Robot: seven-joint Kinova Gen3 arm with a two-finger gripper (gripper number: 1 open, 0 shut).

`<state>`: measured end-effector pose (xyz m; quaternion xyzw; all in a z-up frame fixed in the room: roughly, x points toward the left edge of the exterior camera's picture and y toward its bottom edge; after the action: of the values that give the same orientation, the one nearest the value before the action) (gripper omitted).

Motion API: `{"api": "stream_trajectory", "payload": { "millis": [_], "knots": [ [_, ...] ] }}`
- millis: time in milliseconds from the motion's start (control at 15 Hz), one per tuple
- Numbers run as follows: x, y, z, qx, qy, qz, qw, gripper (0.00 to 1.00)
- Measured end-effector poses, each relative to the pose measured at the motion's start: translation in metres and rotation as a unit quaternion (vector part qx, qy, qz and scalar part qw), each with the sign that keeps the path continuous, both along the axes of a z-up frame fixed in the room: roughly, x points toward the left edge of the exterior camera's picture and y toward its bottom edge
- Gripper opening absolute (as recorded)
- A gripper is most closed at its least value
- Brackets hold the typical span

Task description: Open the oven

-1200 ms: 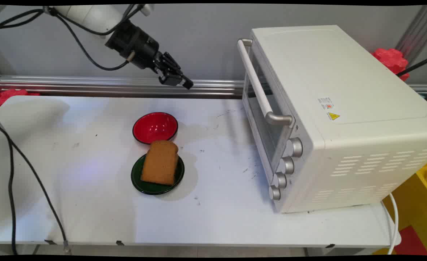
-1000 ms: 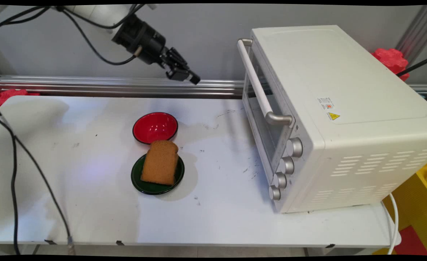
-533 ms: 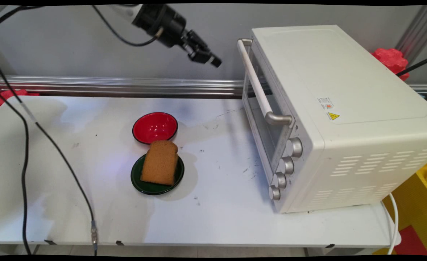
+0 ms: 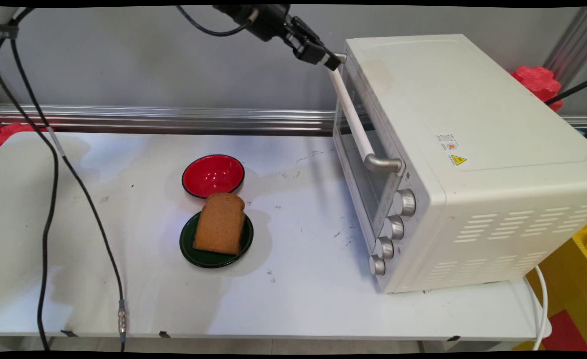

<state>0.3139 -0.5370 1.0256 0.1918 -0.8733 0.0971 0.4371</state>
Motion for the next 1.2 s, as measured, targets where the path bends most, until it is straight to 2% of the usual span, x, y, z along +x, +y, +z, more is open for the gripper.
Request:
{"api": "stream_trajectory", "payload": {
  "millis": [467, 867, 1200],
  "knots": [
    [-0.026, -0.009, -0.005, 0.032, -0.01, -0.003, 0.9994, 0.0],
    [-0.037, -0.015, -0.014, 0.053, -0.025, 0.002, 0.9983, 0.0],
    [-0.048, -0.019, -0.02, 0.065, -0.025, 0.005, 0.9975, 0.0]
  ]
}}
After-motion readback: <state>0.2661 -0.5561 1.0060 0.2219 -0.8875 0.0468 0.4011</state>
